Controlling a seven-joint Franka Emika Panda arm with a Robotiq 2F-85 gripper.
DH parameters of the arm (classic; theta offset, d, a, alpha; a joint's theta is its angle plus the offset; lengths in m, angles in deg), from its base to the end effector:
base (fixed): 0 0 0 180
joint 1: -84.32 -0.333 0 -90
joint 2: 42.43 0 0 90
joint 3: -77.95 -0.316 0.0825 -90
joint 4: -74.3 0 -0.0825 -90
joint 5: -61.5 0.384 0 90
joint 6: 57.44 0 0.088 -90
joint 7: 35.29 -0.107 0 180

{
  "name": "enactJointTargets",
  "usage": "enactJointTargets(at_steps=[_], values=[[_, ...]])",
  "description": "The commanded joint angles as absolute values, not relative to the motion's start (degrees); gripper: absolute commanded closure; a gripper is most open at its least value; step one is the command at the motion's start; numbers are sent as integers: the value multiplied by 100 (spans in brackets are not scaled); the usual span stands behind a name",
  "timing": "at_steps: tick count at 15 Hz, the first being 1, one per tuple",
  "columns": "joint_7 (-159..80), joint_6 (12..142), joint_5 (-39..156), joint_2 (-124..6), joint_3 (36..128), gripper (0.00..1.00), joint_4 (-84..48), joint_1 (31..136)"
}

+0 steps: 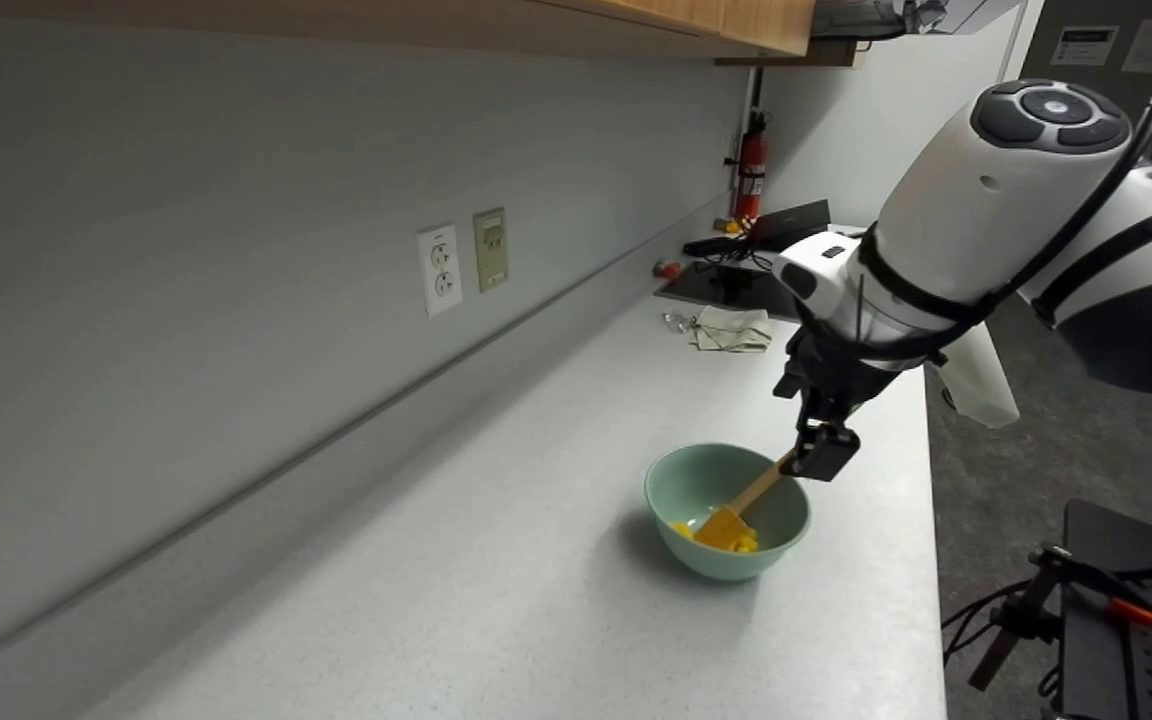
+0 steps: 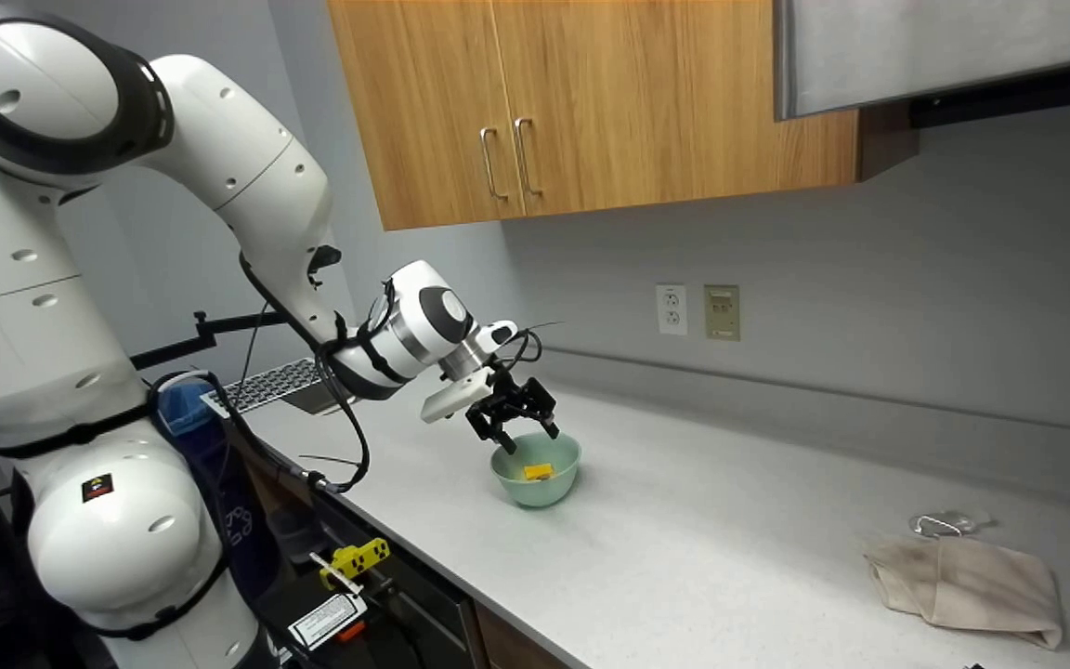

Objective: Use the spatula to stir the contents in the bowl

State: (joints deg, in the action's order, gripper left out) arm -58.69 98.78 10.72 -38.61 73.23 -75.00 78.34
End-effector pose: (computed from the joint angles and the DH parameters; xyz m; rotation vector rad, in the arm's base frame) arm 0.4289 0.1102 0.2874 2.6452 0.7723 0.4009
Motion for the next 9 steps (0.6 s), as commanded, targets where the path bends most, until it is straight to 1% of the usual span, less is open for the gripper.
enactJointTargets(at_steps=[1,2,3,9], values=[[-6284,10498,886,-3666,7414,0,-7720,7920],[-6355,10631,874,-3674,7431,0,-7737,7927],[-6139,10329,1010,-3852,7387,0,-7566,7853],[-6227,10473,1008,-3852,7418,0,-7597,7857]])
